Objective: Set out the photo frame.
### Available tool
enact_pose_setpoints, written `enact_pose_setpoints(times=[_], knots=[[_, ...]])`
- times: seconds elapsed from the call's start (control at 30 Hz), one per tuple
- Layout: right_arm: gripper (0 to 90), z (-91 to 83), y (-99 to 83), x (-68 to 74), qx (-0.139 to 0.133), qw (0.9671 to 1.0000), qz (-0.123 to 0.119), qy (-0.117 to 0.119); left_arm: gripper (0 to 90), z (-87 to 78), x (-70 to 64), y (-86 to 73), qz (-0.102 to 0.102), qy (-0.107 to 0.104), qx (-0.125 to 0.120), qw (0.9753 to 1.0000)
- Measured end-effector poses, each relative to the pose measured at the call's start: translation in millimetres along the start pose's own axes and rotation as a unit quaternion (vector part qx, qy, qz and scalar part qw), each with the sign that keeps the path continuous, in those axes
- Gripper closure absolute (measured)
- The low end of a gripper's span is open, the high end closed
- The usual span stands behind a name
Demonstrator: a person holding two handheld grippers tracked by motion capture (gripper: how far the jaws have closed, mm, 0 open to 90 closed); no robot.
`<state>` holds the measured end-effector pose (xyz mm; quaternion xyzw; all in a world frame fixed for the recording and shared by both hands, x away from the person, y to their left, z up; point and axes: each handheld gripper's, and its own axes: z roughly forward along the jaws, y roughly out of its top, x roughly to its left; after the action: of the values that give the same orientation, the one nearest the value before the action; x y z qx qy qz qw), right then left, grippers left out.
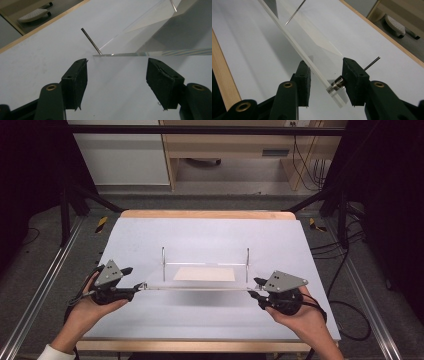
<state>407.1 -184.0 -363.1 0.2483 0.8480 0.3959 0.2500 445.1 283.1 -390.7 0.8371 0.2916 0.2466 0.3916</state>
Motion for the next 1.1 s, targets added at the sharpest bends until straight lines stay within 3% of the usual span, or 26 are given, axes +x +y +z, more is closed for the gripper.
enact_pose_setpoints(times=[0.4, 0.63, 0.77, 0.93, 1.1], knots=[[59.6, -0.1, 4.6, -4.6, 0.004, 0.9999, 0.010, 0.005, 35.0, -10.8, -20.7, 12.3, 0.021, -0.019, -0.021, 0.9994], [59.5, -0.1, 8.0, -7.9, 0.008, 0.9998, 0.017, 0.008, 34.1, -24.7, -35.7, 30.3, 0.052, -0.013, -0.042, 0.9976], [59.5, -0.1, 9.5, -9.4, 0.010, 0.9998, 0.017, 0.009, 34.8, -29.6, -45.5, 42.7, 0.086, -0.007, -0.047, 0.9951], [59.5, 0.0, 10.6, -10.1, 0.013, 0.9997, 0.020, 0.011, 38.1, -26.9, -57.6, 56.7, 0.145, 0.006, -0.040, 0.9887], [59.3, 0.1, 12.1, -11.7, 0.014, 0.9996, 0.022, 0.013, 44.1, -17.0, -64.4, 62.1, 0.178, -0.001, -0.026, 0.9836]])
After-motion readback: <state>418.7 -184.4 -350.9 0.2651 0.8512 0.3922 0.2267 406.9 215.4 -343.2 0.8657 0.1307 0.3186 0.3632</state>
